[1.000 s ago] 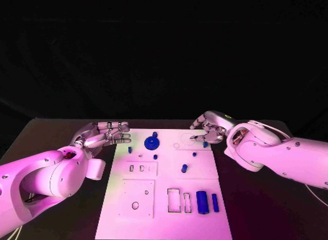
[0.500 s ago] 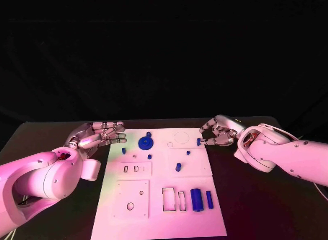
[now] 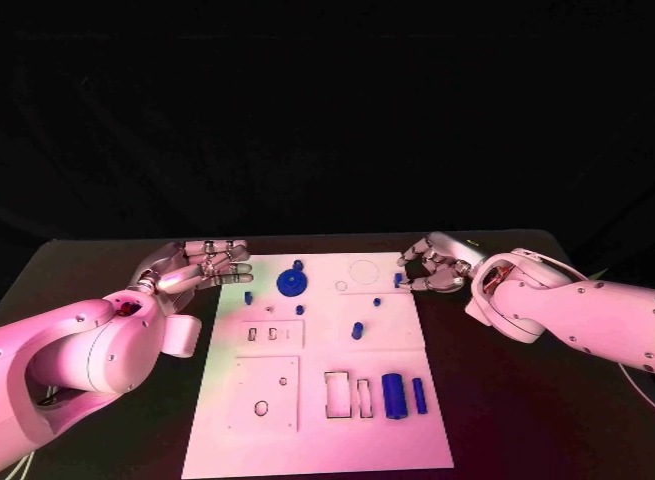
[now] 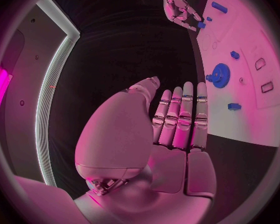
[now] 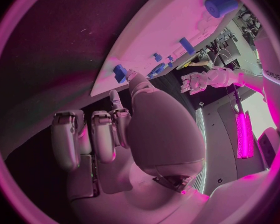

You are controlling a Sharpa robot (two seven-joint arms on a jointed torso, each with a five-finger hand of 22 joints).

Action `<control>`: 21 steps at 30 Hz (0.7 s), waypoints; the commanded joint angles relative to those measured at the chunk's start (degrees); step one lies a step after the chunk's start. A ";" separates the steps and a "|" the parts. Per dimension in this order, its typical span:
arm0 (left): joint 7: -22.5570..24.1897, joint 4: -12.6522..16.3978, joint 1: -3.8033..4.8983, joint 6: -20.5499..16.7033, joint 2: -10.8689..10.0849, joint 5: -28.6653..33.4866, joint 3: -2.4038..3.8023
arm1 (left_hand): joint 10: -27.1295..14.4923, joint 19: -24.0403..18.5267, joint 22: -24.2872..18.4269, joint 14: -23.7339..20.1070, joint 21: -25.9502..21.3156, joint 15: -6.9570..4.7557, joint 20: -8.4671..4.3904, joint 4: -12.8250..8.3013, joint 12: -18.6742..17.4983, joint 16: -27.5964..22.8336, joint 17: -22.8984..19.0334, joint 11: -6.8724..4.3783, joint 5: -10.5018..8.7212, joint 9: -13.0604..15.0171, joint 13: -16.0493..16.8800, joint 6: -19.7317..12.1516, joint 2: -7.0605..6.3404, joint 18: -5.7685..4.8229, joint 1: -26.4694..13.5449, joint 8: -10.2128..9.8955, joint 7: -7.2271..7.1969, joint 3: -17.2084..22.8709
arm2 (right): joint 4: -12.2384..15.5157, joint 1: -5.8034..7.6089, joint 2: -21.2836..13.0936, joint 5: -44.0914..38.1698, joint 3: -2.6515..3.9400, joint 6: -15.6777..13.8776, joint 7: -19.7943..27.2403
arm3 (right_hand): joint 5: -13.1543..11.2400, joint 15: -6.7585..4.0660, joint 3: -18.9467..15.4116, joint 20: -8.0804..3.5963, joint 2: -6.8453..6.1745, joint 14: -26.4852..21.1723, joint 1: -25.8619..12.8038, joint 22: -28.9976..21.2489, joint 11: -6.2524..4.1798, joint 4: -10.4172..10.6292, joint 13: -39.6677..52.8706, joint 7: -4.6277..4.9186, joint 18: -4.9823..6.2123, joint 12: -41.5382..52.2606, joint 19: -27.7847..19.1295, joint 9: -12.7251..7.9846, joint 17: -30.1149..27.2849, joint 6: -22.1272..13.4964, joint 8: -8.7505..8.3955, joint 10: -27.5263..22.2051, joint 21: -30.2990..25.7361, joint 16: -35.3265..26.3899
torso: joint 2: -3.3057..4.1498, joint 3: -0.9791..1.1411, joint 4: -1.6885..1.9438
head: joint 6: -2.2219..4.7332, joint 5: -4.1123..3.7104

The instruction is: Assemble the parts on the task board

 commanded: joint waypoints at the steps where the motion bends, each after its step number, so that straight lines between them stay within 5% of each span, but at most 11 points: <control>1: 0.16 0.07 0.03 1.10 0.06 -0.25 0.04 | -0.37 -0.31 0.08 -0.36 0.27 0.05 0.12 -0.23 -0.24 -0.11 0.09 0.12 -0.21 -0.05 0.01 -0.11 0.30 0.79 -0.32 -0.33 0.40 -0.04 | -0.34 -0.25 0.46 -0.57 -0.01 -0.13 0.61 | 0.23 0.50 -0.18 0.38 0.03 5.57 0.34 12.60 0.32 0.07 8.13 0.06 0.21 0.30 3.33 -0.07 13.13 -0.33 -0.29 0.49 0.22 0.38 | -0.04 -0.04 0.04 | -0.12 0.06; 21: -0.11 -0.61 0.04 1.12 -0.24 -0.28 0.04 | -0.37 -0.31 0.08 -0.36 0.27 0.05 0.12 -0.23 -0.24 -0.11 0.09 0.12 -0.21 -0.05 0.01 -0.11 0.30 0.79 -0.32 -0.33 0.40 -0.04 | -1.10 -1.76 1.49 -1.89 0.00 0.14 0.40 | 0.45 0.34 0.15 0.39 1.18 5.65 0.75 12.91 0.02 0.14 8.69 -0.33 0.10 0.98 3.65 0.38 13.44 1.88 0.73 0.96 0.58 0.53 | -0.11 -0.03 0.03 | -0.74 0.52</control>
